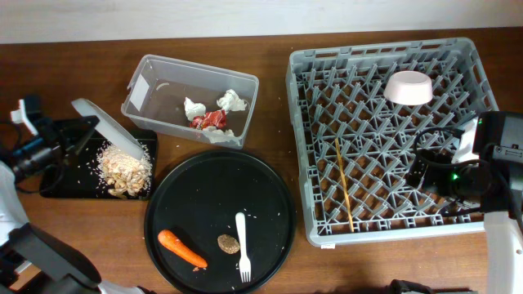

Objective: Sort waste into correct bins and load items into the dishwasher rack
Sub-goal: 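Tip the plate over the black tray to dump rice and shells, then carry the emptied white plate with the left gripper onto the round tray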

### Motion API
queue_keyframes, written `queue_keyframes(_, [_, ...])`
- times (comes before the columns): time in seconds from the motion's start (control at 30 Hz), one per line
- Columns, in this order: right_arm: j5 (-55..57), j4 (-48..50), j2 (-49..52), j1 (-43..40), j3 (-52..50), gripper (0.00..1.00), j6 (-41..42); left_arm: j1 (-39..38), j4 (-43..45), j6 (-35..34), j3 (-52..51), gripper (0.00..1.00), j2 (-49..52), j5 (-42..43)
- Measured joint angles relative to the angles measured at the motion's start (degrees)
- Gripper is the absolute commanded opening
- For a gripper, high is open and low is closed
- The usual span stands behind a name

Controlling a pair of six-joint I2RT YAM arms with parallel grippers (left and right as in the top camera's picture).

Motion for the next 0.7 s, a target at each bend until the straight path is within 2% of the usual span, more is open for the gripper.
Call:
queue_keyframes(0.1, [0.0, 0.0, 0.0, 0.0, 0.0, 0.99, 0.0, 2.2, -0.5, 0.1, 0.0, 0.00, 0.0, 5.2])
queue_keyframes(0.2, [0.0, 0.0, 0.0, 0.0, 0.0, 0.99, 0.0, 2.4, -1.0, 0.2, 0.0, 0.00, 0.0, 6.0])
queue_keyframes(0.33, [0.0, -0.1, 0.0, 0.0, 0.0, 0.99, 0.0, 0.0, -11.6, 6.9, 0.3, 0.00, -0.4, 1.6])
queue_keyframes(0.5, [0.0, -0.2, 0.0, 0.0, 0.0, 0.99, 0.0, -12.6, -18.6, 11.1, 0.3, 0.00, -9.6, -12.3])
queue_keyframes(0.57, [0.0, -0.3, 0.0, 0.0, 0.0, 0.99, 0.0, -21.9, -21.3, 11.8, 0.5, 0.01, -13.9, -21.0])
queue_keyframes(0.7, [0.0, -0.5, 0.0, 0.0, 0.0, 0.99, 0.0, -37.6, -21.0, 10.6, 0.1, 0.00, -14.6, -33.8])
